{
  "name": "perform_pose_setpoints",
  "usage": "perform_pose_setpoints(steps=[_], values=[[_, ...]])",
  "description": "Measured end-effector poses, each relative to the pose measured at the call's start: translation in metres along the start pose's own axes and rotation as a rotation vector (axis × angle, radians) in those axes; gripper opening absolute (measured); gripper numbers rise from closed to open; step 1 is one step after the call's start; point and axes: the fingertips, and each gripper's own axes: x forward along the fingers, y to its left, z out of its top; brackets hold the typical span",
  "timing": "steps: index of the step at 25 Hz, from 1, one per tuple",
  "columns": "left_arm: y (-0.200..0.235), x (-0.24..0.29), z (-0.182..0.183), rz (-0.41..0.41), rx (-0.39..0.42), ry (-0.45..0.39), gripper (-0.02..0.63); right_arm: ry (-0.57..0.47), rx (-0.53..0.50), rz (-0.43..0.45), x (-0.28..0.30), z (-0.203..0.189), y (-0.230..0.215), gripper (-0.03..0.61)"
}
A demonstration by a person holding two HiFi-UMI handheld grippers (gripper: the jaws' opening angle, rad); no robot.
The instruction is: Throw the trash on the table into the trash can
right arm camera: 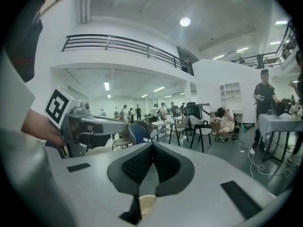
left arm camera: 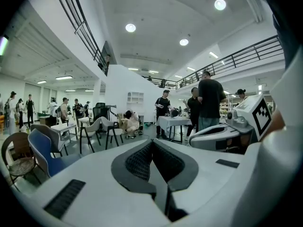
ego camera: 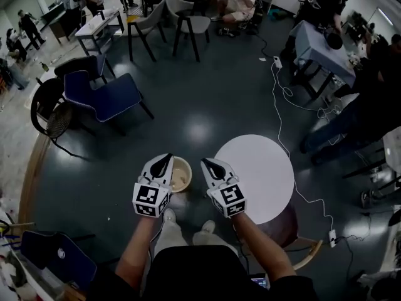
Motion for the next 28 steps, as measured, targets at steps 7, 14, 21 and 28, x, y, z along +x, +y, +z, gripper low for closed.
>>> perform_pose_setpoints(steps=[7,14,21,28], values=[[-0.064,-0.005,0.024,-0.021,0.03,-0.03,0.015,-0.071,0.0,-0.035,-0.06,0.027,-0.036,0.018],[-0.091,-0.011,0.042,-0.035,0.05,-0.045,0.015,-0.1,-0.023,-0.042,-0.087,0.044,-0.046,0.018],[-0.087,-0.022,0.059,-0.061,0.074,-0.069,0.015,-0.132,-0.028,-0.059,-0.09,0.062,-0.032,0.018],[-0.089,-0.051,0.074,-0.107,0.096,-0.1,0.015,-0.162,-0.036,-0.103,-0.102,0.078,-0.003,0.018]])
